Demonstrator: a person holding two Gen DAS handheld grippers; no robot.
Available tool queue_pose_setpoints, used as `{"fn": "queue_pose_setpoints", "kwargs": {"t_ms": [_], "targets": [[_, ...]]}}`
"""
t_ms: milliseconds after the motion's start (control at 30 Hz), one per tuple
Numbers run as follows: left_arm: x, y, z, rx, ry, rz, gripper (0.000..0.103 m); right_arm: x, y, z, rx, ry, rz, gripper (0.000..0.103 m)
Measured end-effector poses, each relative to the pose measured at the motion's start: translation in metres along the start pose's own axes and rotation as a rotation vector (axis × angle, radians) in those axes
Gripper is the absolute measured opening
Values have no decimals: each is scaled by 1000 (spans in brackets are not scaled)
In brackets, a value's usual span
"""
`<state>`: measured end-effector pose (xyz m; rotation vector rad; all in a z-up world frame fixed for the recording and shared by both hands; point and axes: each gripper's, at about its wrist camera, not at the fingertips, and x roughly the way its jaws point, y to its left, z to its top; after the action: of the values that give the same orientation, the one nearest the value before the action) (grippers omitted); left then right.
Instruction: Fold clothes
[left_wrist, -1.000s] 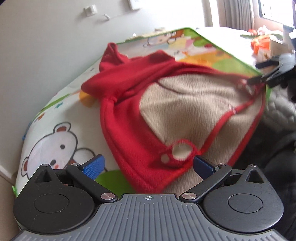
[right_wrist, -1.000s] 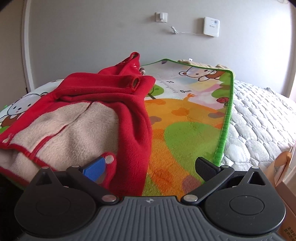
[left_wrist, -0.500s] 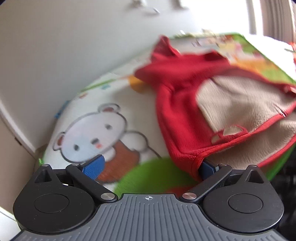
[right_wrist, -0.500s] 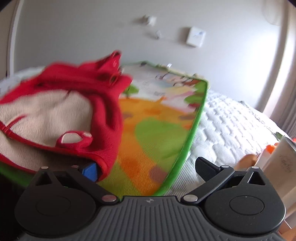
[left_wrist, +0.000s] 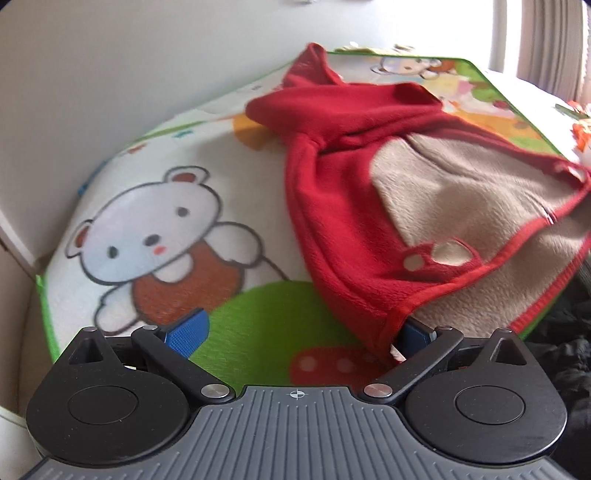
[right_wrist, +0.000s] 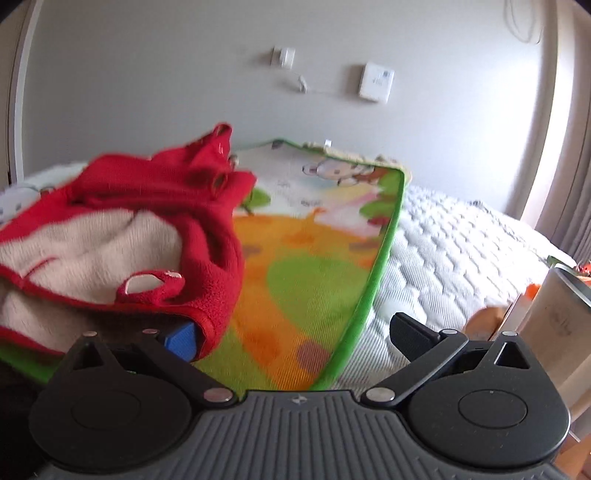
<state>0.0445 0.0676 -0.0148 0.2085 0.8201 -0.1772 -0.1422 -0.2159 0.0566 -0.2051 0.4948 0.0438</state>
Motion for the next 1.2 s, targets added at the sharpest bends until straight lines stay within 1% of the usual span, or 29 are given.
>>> {"fn": "queue_pose_setpoints", "kwargs": {"t_ms": [67,167,233,300,433,500,567,667,800,933,1100,1200], "targets": [[4,-5,0,21,9,12,103,8,4,-6,-15,36,-6,103],[9,-7,2,42,11,63,103,22,14,-23,-61,99,-27,103],[8,-2,5,26,1,99,103,20,17,-27,-75,84,-35,103],[3,3,10,7,-17,113,103,17,15,-24,-79,66,-32,103],[-13,10,20,19,-77,154,103,-4,3,-8,-16,-19,-11,103],[-16,14,22,9,-83,159,103,-8,2,-5,-7,-31,5,103],[-13,13,20,10,-64,156,103,0,7,-9,-30,-2,9,103],[-4,8,12,12,-22,144,103,16,13,-21,-49,65,7,103],[6,7,2,-12,11,116,103,18,12,-26,-39,88,13,103],[2,10,1,-21,-8,110,103,10,11,-21,-42,48,-4,103],[-22,17,8,-29,-91,131,103,-18,3,-3,-23,-43,-18,103],[-38,21,7,-27,-132,137,103,-33,4,2,-57,-66,-14,103]]}}
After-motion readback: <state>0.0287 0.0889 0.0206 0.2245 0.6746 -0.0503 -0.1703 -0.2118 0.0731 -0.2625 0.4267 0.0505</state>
